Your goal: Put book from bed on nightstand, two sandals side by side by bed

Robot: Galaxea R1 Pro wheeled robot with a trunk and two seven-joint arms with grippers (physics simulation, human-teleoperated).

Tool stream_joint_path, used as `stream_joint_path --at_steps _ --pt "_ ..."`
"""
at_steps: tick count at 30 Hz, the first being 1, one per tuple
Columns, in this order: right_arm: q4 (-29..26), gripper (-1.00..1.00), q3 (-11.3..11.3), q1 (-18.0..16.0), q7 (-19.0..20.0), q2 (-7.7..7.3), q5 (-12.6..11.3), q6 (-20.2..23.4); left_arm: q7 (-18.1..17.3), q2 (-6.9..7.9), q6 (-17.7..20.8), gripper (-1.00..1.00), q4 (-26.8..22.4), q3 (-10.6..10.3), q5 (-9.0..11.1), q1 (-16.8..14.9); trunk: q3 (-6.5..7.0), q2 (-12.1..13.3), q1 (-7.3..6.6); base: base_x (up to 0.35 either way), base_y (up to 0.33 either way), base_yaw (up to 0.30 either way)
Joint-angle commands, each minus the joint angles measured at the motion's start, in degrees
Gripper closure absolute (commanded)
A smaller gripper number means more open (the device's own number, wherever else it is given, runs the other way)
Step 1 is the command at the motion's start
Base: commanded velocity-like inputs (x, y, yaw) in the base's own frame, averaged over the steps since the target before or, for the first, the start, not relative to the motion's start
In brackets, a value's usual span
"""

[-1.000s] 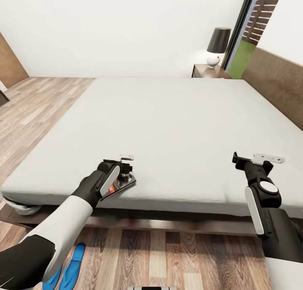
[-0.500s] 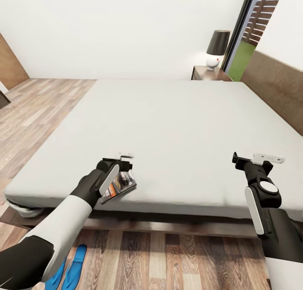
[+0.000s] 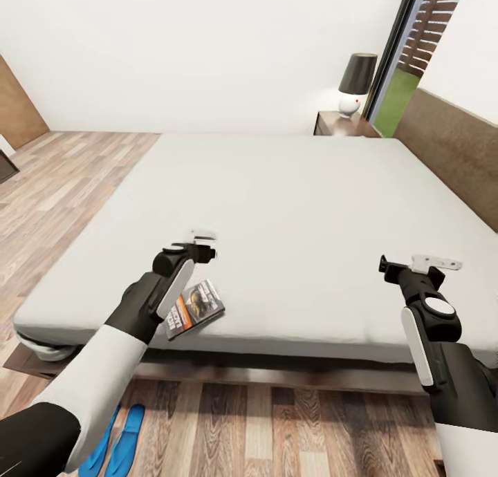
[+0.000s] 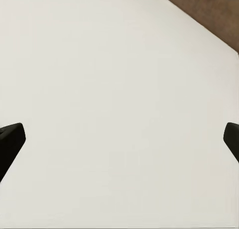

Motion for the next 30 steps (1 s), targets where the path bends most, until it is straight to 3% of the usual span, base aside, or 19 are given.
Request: stream_joint_path --at_steps 1,3,7,12,13,18,30 --pt "-0.1 -1.0 0.2 0.0 -0.4 -0.03 -0.5 0.4 1.5 0.02 0.4 -1.0 -1.3 -0.1 0.7 0.5 0.14 0.4 -0.23 0.0 0.0 0.0" --pt "-0.1 -1.0 1.6 0.0 -0.4 -0.03 -0.5 1.5 4.1 0.04 1.0 -1.0 -7.2 0.0 0.6 4.1 0.5 1.2 -0.67 0.0 0.0 0.0" --pt "-0.1 -1.0 3.7 0.0 -0.4 -0.03 -0.5 4.1 5.5 0.1 1.3 -1.0 -17.7 0.1 0.6 12.2 1.22 2.8 -1.55 0.0 0.0 0.0" --pt "0.0 -1.0 5.3 0.9 -0.4 -0.03 -0.5 5.1 5.9 0.0 1.3 -1.0 -23.1 -0.4 0.6 18.5 2.12 4.8 -2.64 0.0 0.0 0.0" --pt "0.0 -1.0 7.7 1.4 -0.5 -0.03 -0.5 5.5 6.1 -0.08 0.9 -1.0 -24.1 -1.2 0.6 21.4 2.3 5.2 -2.86 0.0 0.0 0.0" --pt "0.0 -1.0 9.1 3.1 -0.5 -0.03 -0.5 8.2 6.1 -0.14 0.8 -1.0 -24.6 -1.3 0.7 23.9 3.19 7.2 -3.96 0.0 0.0 0.0" --pt "0.1 -1.0 9.2 3.6 -0.4 -0.03 -1.0 9.5 6.2 -0.66 1.5 -1.0 -24.5 -0.9 1.2 24.5 5.79 12.0 -6.6 0.0 0.0 0.009"
